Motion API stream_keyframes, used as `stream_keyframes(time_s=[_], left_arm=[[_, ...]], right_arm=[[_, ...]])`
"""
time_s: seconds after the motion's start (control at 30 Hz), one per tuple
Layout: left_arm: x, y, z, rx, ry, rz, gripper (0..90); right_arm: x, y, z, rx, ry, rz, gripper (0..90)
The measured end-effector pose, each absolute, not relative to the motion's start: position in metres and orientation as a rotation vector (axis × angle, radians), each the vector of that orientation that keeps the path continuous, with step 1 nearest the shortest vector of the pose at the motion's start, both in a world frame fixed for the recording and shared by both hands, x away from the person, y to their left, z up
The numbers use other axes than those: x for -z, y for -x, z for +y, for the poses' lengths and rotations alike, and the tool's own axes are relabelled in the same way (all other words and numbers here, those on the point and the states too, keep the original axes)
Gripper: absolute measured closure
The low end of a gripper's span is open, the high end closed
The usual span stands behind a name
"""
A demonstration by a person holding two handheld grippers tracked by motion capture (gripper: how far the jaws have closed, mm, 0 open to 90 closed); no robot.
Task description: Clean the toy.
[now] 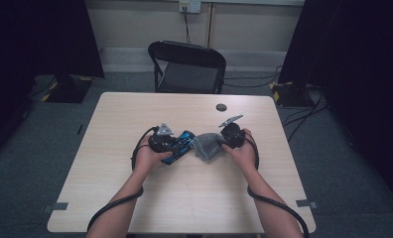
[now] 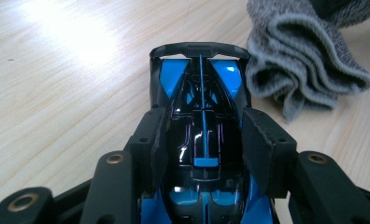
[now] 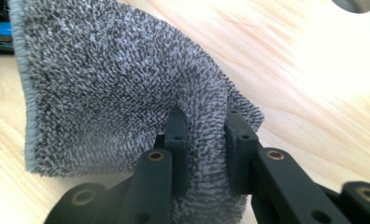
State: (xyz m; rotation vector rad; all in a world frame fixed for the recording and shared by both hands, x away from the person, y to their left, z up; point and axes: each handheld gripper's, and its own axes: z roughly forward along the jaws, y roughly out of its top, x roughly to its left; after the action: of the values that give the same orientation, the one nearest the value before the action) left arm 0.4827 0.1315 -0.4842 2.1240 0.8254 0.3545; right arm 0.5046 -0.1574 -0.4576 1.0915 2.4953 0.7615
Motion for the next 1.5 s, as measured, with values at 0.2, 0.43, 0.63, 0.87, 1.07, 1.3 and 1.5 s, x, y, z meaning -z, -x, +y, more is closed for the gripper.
stream_keyframes(time_s=[0.2,0.43,0.63,0.87,1.07,1.3,1.5], left_arm=[[0.484,-0.483,0.131,-0.341,-2.126,0.83,51.4],[0.484,-0.483,0.131,-0.338,-2.125,0.83,51.5],[0.483,-0.484,0.129,-0.33,-2.132,0.84,51.4],[0.482,-0.485,0.129,-0.331,-2.141,0.838,51.4],[0.481,-0.486,0.128,-0.333,-2.153,0.837,51.4],[0.481,-0.485,0.128,-0.331,-2.146,0.845,51.4],[0.481,-0.485,0.128,-0.331,-2.148,0.846,51.4]], right_arm=[[0.45,-0.499,-0.168,-0.807,-1.078,2.485,74.2],[0.441,-0.483,-0.159,-0.849,-0.976,2.523,74.2],[0.438,-0.464,-0.147,-0.875,-0.897,2.568,74.2],[0.435,-0.447,-0.134,-0.884,-0.817,2.614,74.2],[0.435,-0.439,-0.119,-0.902,-0.75,2.648,74.2],[0.441,-0.429,-0.099,-0.886,-0.645,2.706,74.1],[0.445,-0.425,-0.083,-0.883,-0.588,2.73,74.0]])
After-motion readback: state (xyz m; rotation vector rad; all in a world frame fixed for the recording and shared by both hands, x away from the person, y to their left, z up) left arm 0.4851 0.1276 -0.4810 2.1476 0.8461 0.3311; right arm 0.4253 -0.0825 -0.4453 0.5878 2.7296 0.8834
